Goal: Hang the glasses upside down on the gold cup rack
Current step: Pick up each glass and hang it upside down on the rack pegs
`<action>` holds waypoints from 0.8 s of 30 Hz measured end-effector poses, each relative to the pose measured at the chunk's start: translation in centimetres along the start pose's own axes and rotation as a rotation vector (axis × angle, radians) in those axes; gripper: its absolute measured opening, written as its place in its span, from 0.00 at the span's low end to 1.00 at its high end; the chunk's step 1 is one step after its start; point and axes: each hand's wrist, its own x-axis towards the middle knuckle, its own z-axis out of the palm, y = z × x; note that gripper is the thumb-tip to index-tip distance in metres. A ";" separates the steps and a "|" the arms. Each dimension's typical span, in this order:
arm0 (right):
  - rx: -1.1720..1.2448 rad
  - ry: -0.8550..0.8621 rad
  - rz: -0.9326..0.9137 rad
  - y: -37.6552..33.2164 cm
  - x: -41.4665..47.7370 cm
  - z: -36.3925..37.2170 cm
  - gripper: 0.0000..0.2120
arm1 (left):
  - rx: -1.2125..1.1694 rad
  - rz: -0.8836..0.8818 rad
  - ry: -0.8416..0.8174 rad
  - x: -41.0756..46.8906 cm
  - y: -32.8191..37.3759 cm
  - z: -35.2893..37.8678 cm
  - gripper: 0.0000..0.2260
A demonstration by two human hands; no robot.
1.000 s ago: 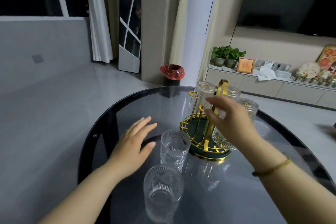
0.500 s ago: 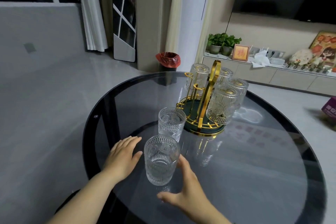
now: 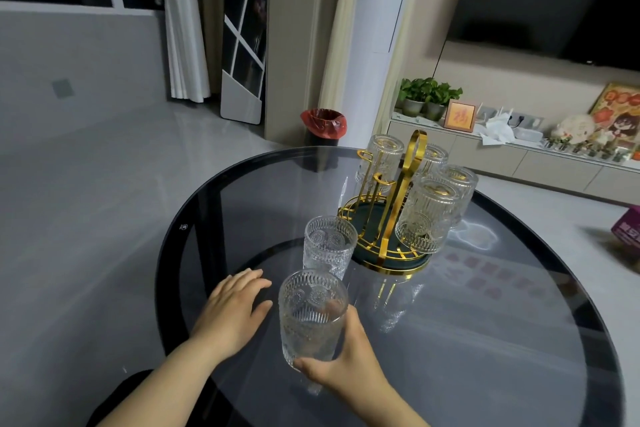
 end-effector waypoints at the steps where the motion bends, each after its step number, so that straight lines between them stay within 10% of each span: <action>1: 0.033 -0.014 0.012 0.1 0.0 -0.3 0.29 | -0.011 -0.004 -0.002 0.0 0.0 0.0 0.17; 9: 0.162 0.084 -0.068 -2.1 -0.1 -6.8 0.26 | -0.271 -0.023 0.062 0.4 1.2 -1.6 0.15; 24: -0.621 0.144 -0.202 -14.3 7.8 -19.7 0.34 | -0.580 -0.005 0.063 4.6 6.9 -2.4 0.39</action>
